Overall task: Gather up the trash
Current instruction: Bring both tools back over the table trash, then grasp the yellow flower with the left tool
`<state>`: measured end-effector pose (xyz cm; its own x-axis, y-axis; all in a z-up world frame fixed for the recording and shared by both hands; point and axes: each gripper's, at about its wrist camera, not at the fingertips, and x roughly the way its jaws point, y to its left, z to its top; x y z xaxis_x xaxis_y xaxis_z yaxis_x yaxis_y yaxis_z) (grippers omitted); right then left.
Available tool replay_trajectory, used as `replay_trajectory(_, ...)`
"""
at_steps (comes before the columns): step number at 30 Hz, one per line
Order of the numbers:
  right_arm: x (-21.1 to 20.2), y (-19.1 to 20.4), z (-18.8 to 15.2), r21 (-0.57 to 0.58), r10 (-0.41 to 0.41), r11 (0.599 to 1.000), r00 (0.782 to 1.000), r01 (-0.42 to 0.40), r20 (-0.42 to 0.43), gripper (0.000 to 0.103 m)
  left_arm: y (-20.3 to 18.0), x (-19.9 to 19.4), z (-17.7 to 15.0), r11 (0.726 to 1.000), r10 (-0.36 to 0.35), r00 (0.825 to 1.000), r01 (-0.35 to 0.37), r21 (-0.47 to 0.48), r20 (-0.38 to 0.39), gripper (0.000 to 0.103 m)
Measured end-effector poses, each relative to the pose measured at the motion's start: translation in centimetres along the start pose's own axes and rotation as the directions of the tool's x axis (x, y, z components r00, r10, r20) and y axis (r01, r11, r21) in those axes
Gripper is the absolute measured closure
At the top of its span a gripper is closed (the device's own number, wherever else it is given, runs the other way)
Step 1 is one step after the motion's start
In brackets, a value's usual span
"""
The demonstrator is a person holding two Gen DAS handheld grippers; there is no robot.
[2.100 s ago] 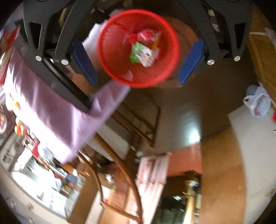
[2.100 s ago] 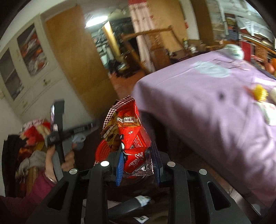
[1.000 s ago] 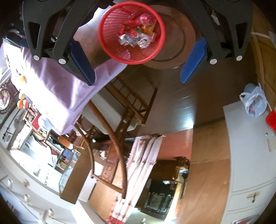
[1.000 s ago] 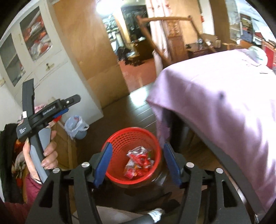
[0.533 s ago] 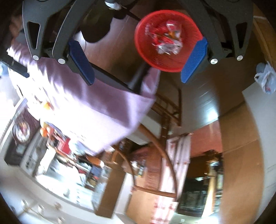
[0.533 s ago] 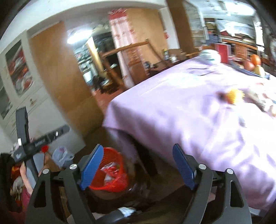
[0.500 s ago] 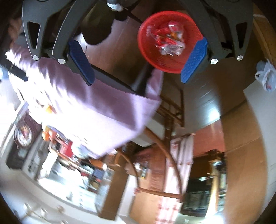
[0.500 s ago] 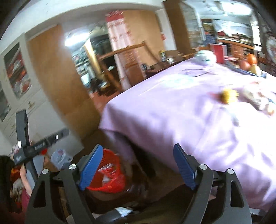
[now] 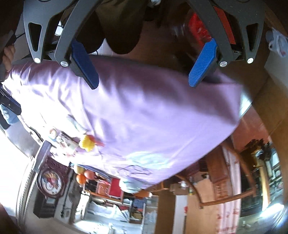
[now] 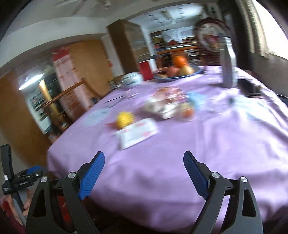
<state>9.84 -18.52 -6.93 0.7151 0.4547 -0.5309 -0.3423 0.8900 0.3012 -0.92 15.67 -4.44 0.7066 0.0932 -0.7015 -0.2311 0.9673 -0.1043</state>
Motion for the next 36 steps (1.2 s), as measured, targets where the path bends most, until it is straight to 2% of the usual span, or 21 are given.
replay_trajectory(4, 1.4, -3.5, 1.4, 0.008, -0.092, 0.996, 0.995, 0.092, 0.023, 0.015, -3.0, 3.5, 3.0, 0.999, -0.041, 0.999, 0.041, 0.017, -0.036, 0.007)
replay_trajectory(9, 3.4, -6.1, 2.9, 0.024, -0.137, 0.99, 0.99, 0.137, 0.017, 0.015, -6.5, 7.8, 6.9, 0.994, -0.109, 0.992, 0.109, 0.006, -0.07, 0.007)
replay_trajectory(14, 4.2, -7.6, 4.0, 0.028, -0.18, 0.983, 0.984, 0.179, 0.02, 0.013, -10.2, 11.6, 10.0, 0.991, -0.123, 0.989, 0.127, 0.036, -0.083, 0.007)
replay_trajectory(19, 5.2, -8.3, 4.7, 0.058, -0.171, 0.984, 0.985, 0.171, 0.007, 0.01, -13.4, 15.5, 12.0, 0.99, -0.084, 0.992, 0.094, 0.104, -0.097, 0.007)
replay_trajectory(23, 5.7, -8.5, 4.7, 0.071, -0.149, 0.986, 0.989, 0.15, -0.018, 0.01, -14.5, 18.1, 12.9, 0.989, -0.067, 0.99, 0.083, 0.126, -0.126, 0.007)
replay_trajectory(27, 6.2, -9.6, 4.7, 0.131, -0.1, 0.986, 0.993, 0.107, -0.057, 0.01, -14.4, 19.0, 13.8, 0.988, -0.098, 0.988, 0.111, 0.103, -0.121, 0.01)
replay_trajectory(31, 6.6, -11.3, 4.7, 0.23, -0.028, 0.972, 0.997, 0.045, -0.078, 0.01, -14.2, 19.9, 13.8, 0.982, -0.15, 0.974, 0.166, 0.084, -0.171, 0.031)
replay_trajectory(34, 7.0, -12.6, 4.4, 0.31, 0.003, 0.95, 0.996, 0.026, -0.091, 0.01, -14.7, 20.2, 13.6, 0.978, -0.156, 0.969, 0.179, 0.106, -0.19, 0.036)
replay_trajectory(36, 7.0, -12.7, 4.4, 0.319, 0.001, 0.947, 0.996, 0.028, -0.091, 0.01, -15.2, 20.4, 13.5, 0.974, -0.158, 0.966, 0.186, 0.125, -0.207, 0.04)
